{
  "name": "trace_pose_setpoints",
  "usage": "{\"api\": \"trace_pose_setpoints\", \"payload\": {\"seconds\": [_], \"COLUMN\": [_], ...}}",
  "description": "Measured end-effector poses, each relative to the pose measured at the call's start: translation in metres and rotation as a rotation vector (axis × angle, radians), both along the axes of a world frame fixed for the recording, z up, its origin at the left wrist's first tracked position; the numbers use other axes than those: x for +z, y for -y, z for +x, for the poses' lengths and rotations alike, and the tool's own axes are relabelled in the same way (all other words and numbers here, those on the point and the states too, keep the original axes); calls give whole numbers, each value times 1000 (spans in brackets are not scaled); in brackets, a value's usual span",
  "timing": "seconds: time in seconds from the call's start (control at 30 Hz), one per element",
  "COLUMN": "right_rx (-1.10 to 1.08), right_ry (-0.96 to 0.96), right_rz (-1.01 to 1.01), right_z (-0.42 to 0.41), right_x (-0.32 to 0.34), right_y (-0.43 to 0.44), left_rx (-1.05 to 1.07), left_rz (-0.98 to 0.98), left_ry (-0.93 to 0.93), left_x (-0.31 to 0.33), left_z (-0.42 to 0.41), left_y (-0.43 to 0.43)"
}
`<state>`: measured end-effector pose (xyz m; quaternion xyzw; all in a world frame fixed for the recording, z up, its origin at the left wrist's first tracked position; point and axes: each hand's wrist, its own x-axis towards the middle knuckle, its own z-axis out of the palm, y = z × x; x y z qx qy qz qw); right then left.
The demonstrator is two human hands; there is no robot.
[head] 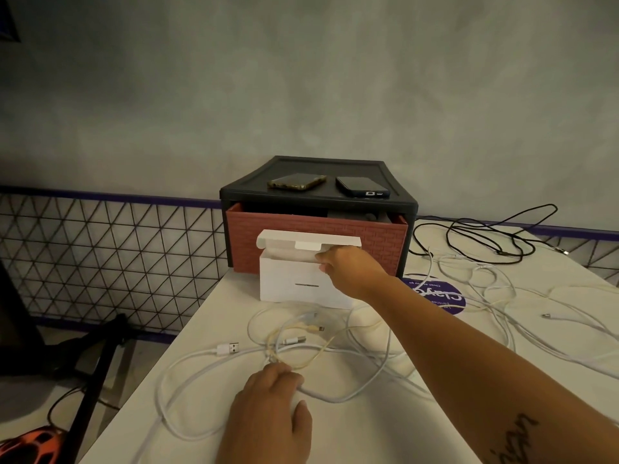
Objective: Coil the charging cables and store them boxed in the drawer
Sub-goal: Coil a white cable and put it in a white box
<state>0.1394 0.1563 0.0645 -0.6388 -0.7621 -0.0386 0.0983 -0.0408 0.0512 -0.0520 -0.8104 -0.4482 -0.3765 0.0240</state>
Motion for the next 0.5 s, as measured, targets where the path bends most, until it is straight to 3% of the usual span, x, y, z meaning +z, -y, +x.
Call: {"api": "trace_pose_setpoints", "payload": {"seconds": [0.33,0.5], "right_rx": [-202,-162], "right_ry": [-153,-173], "right_rz": [79,74], "right_z": [22,27], "right_x": [-8,-14], "right_y": [53,60], "left_rx": [16,15], "left_rz": [10,19], "left_ry": [21,37], "left_x": [2,2], "left_z": [0,0], "left_y": [3,3]}}
